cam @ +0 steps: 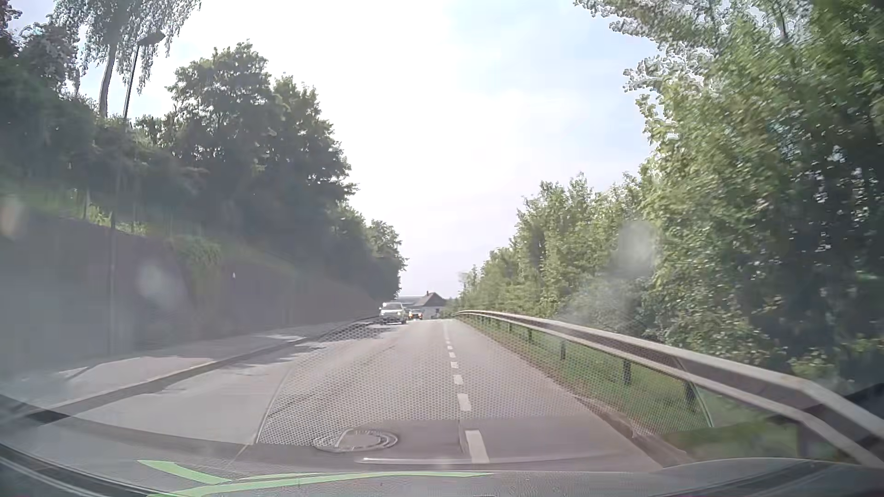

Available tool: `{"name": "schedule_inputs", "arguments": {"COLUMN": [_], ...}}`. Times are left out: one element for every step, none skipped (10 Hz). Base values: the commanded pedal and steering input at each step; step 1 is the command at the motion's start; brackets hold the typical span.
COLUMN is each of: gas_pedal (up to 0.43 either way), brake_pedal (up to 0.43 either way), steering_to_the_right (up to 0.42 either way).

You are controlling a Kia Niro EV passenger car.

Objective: Follow the waypoints while adhering to traffic rules and regulations

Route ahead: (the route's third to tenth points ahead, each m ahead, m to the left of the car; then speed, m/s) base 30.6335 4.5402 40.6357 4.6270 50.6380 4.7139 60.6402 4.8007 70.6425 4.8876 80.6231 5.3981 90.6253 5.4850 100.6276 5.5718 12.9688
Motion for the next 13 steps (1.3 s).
{"name": "schedule_inputs", "arguments": {"gas_pedal": [0.11, 0.11, 0.118, 0.118, 0.118, 0.118, 0.118, 0.118, 0.118, 0.118, 0.118, 0.118, 0.118], "brake_pedal": [0.0, 0.0, 0.0, 0.0, 0.0, 0.0, 0.0, 0.0, 0.0, 0.0, 0.0, 0.0, 0.0], "steering_to_the_right": [0.0, 0.0, 0.0, 0.0, 0.0, 0.0, 0.0, 0.0, 0.0, 0.0, 0.0, 0.0, 0.0]}}
